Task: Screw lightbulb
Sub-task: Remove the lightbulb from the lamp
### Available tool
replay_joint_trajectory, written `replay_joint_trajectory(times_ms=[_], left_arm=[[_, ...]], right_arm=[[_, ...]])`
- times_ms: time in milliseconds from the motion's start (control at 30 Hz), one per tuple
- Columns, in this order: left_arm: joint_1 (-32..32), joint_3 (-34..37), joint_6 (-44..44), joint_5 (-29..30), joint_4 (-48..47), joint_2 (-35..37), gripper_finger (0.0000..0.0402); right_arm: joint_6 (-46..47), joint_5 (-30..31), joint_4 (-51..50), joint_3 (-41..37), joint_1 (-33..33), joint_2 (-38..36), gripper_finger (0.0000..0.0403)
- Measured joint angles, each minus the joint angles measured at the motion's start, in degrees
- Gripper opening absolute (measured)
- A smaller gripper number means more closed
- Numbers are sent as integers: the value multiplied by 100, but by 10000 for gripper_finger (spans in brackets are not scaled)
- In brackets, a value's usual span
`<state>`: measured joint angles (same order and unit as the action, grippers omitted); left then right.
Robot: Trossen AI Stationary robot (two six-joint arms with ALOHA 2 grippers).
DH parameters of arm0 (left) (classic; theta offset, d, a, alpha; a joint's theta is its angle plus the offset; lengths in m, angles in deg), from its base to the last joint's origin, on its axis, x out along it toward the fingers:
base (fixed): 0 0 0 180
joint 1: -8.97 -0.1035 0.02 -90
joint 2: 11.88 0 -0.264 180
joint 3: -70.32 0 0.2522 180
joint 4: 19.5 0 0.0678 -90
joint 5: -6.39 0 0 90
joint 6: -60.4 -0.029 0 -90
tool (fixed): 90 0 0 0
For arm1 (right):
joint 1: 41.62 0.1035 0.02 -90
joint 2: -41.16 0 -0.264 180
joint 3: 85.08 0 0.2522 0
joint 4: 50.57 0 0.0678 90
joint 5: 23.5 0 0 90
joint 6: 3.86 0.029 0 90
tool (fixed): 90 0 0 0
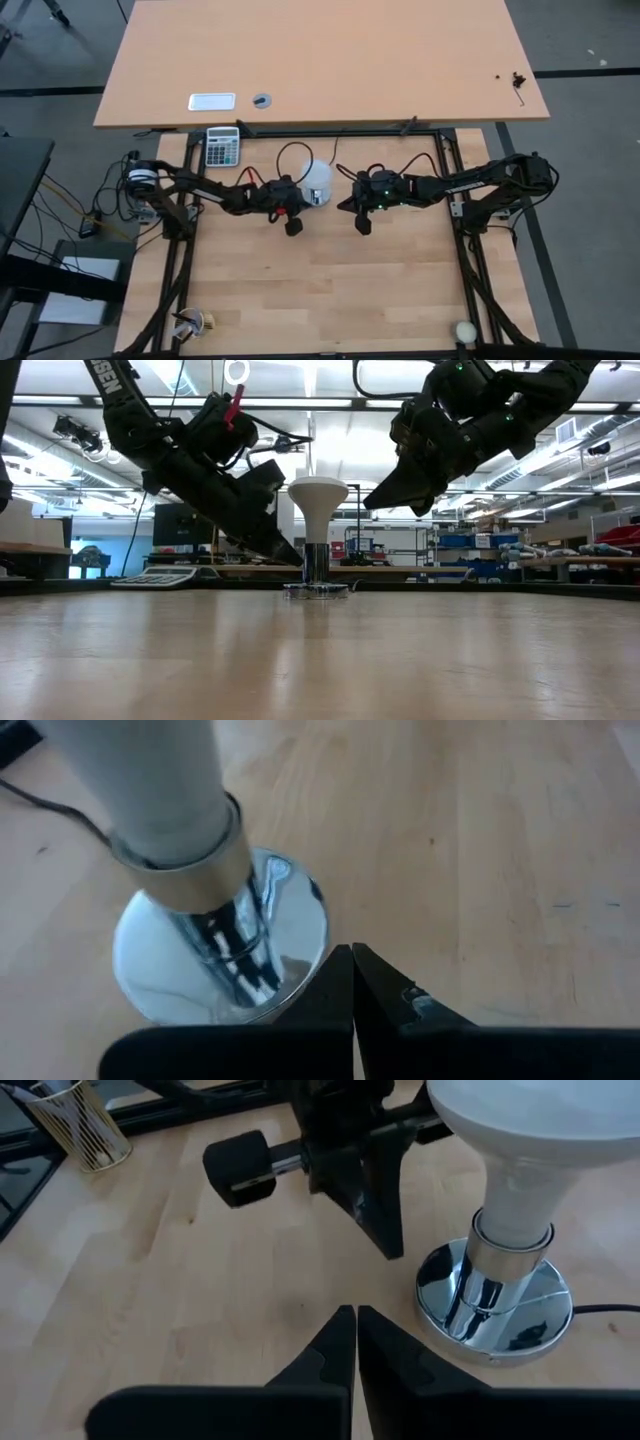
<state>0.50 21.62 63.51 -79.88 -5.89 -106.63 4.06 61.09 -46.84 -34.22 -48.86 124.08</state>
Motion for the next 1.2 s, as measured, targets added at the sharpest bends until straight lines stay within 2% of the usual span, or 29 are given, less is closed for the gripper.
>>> replay_joint_trajectory(times_ms=[300,567,767,900,1200], left_arm=[[1,2,-2,94,-478,486,0],[146,1,-131,517,-775,819,0],[229,2,-134,719,-897,1068,0],[229,2,-134,820,-963,1272,0],[485,-2,-295,824,-864,1585,0]], right_arm=[[-8,0,-27,76,0,-109,8],[-79,1,-491,866,-15,-157,6],[-492,278,-821,1381,-105,-162,6],[-780,525,-1026,1651,-336,-159,6],[-958,452,-1089,1729,-1087,-149,5]])
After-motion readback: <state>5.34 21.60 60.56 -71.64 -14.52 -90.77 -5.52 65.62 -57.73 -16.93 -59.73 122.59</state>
